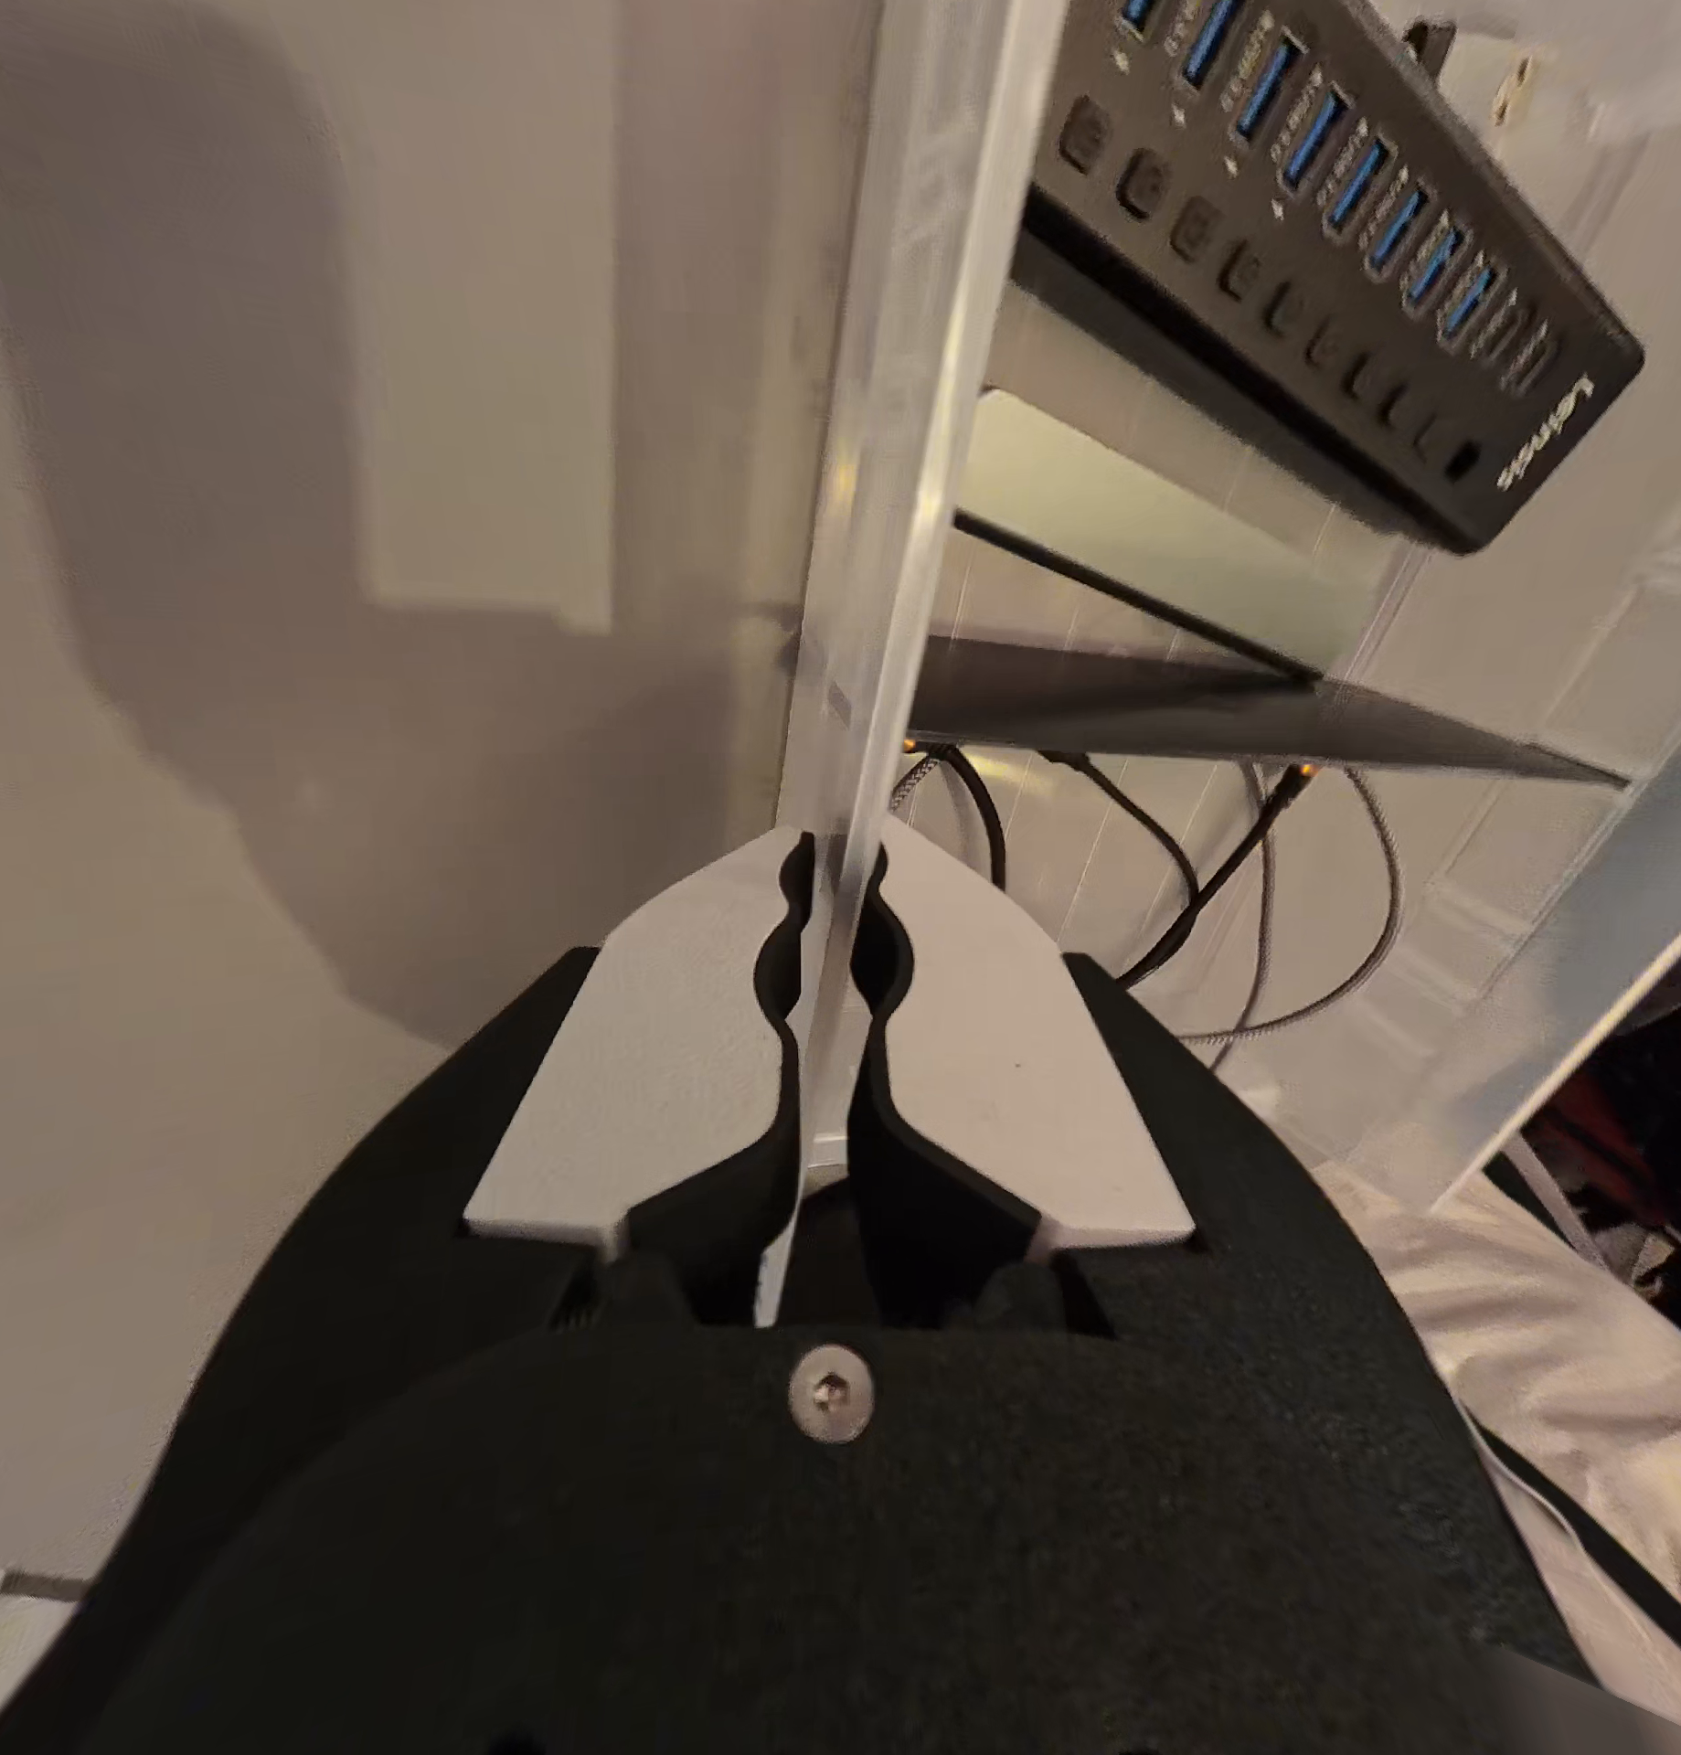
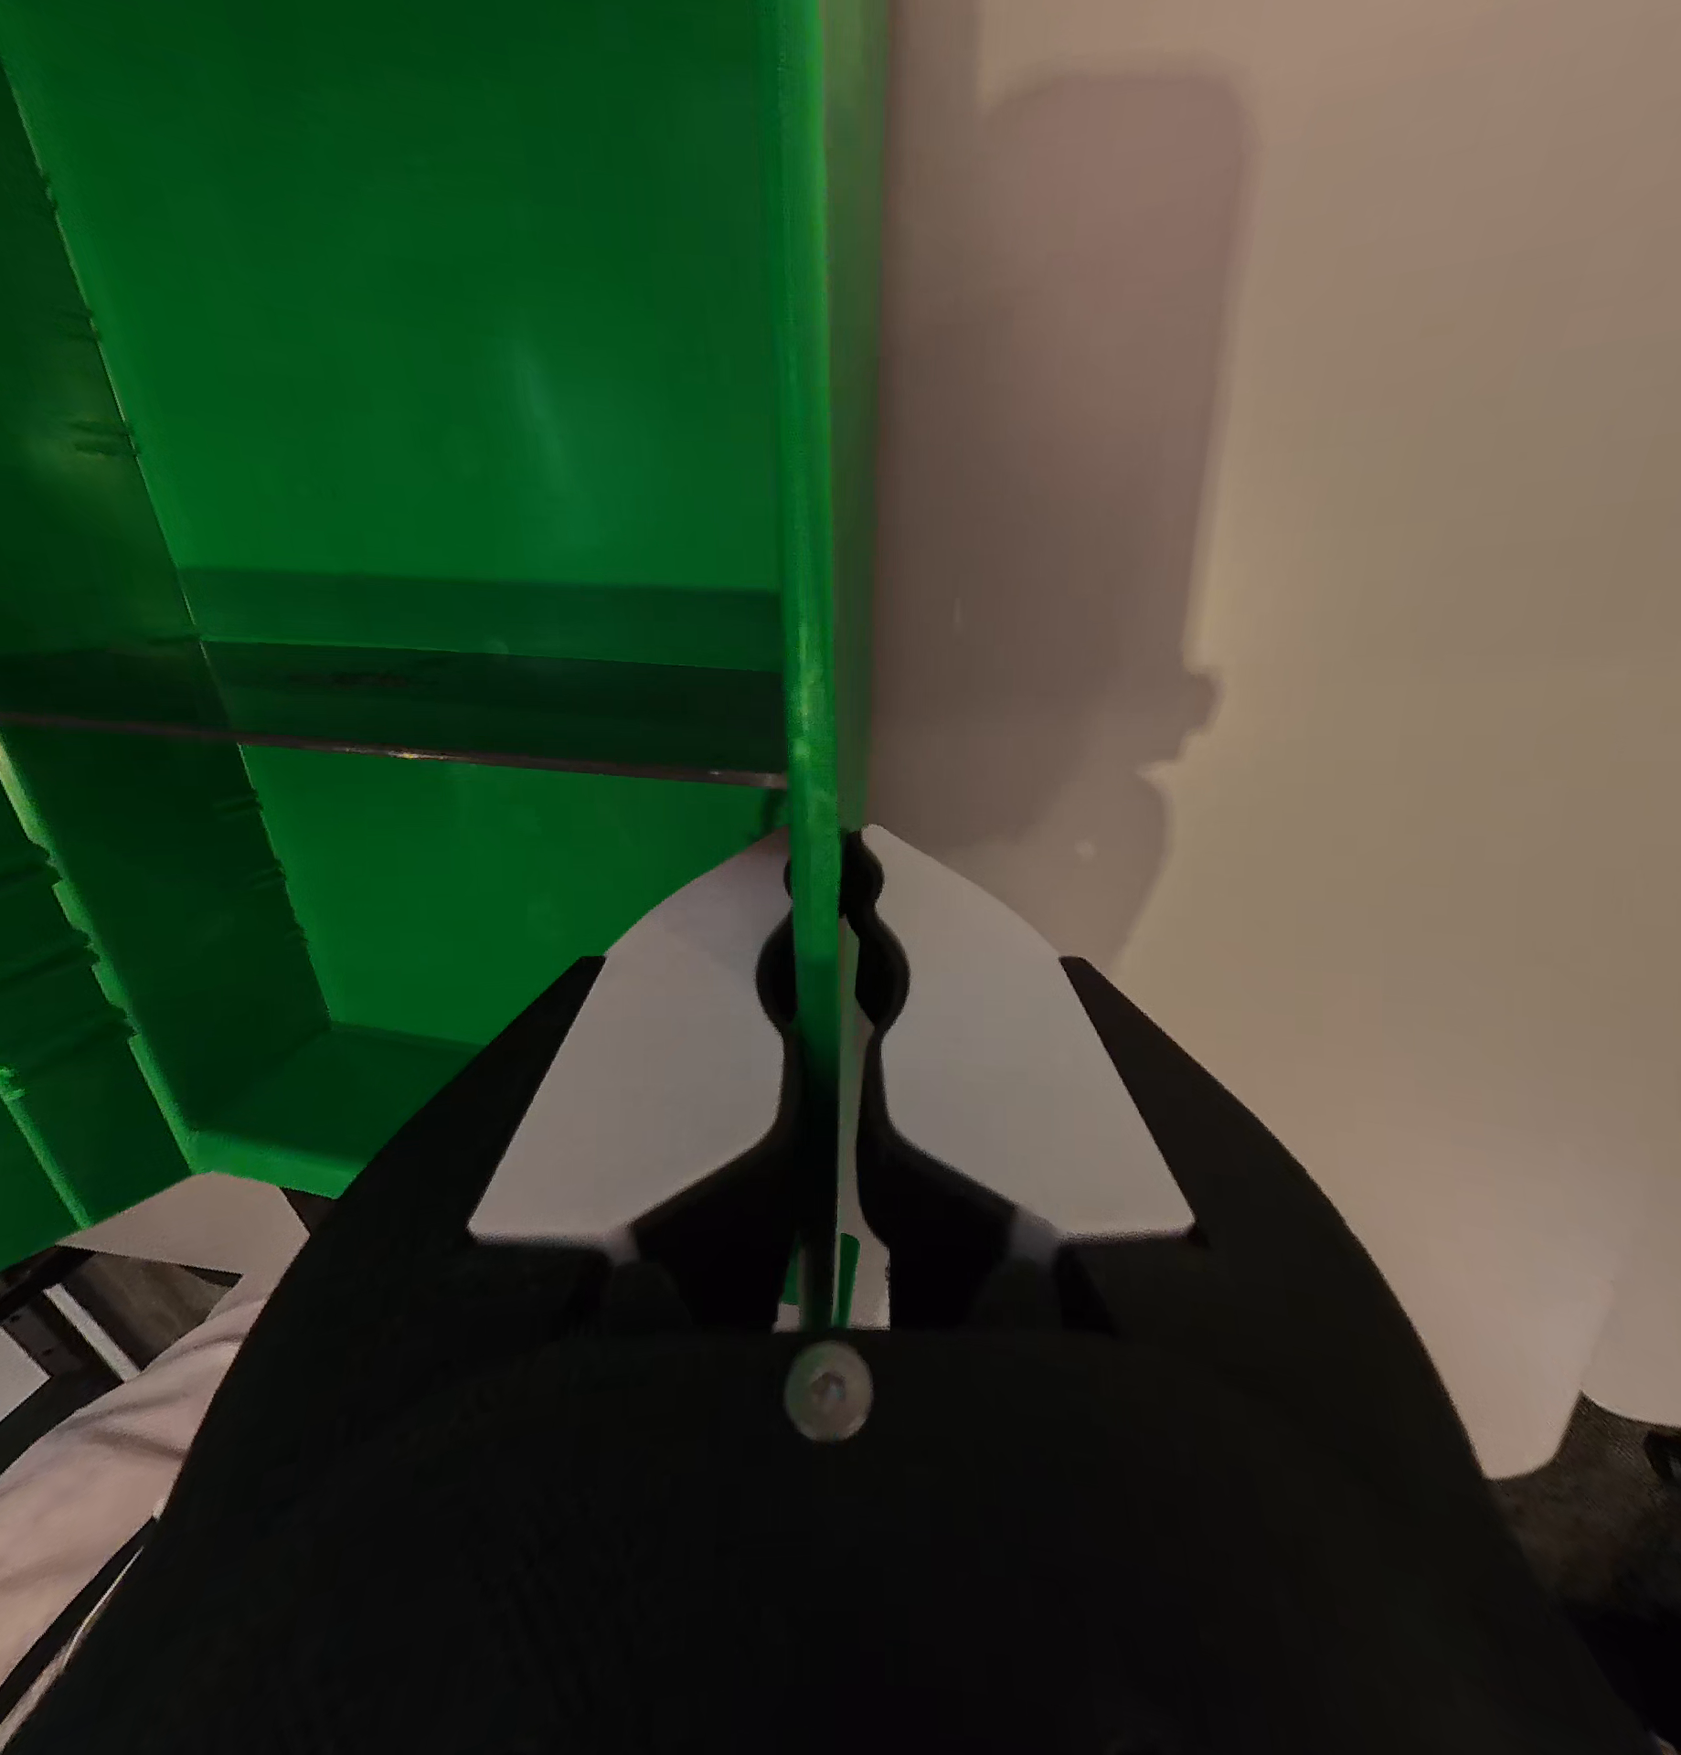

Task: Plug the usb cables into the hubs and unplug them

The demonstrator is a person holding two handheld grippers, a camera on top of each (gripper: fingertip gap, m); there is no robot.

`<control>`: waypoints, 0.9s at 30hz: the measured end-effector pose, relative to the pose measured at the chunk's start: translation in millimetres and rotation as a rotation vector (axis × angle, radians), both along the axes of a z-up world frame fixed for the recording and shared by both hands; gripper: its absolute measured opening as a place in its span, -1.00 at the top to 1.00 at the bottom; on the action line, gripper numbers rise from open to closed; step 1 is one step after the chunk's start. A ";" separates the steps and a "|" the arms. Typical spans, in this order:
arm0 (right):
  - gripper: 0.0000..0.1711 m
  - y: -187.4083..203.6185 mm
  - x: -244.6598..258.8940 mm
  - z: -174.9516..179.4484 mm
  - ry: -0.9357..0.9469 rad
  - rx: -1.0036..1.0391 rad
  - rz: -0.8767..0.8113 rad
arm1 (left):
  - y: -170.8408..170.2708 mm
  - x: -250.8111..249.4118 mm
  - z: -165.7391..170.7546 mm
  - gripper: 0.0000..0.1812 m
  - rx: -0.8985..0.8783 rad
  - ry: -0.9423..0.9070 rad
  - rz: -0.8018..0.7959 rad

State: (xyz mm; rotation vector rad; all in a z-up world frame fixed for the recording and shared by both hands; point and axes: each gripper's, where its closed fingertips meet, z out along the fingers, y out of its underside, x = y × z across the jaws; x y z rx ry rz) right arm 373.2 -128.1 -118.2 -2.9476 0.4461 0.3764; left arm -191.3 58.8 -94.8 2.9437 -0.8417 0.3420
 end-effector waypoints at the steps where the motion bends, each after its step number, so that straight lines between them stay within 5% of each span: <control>1: 0.94 1.3 -0.7 -1.3 0.003 0.002 0.000 | 2.2 -23.2 0.4 0.94 0.005 0.011 0.023; 14: 0.94 37.8 -22.7 -9.7 -0.039 0.038 -0.017 | -28.3 -286.5 3.9 0.96 0.040 0.052 0.392; 27: 0.93 51.0 -43.0 -9.5 -0.078 0.044 0.063 | -43.6 -337.3 4.3 0.95 0.138 0.088 0.366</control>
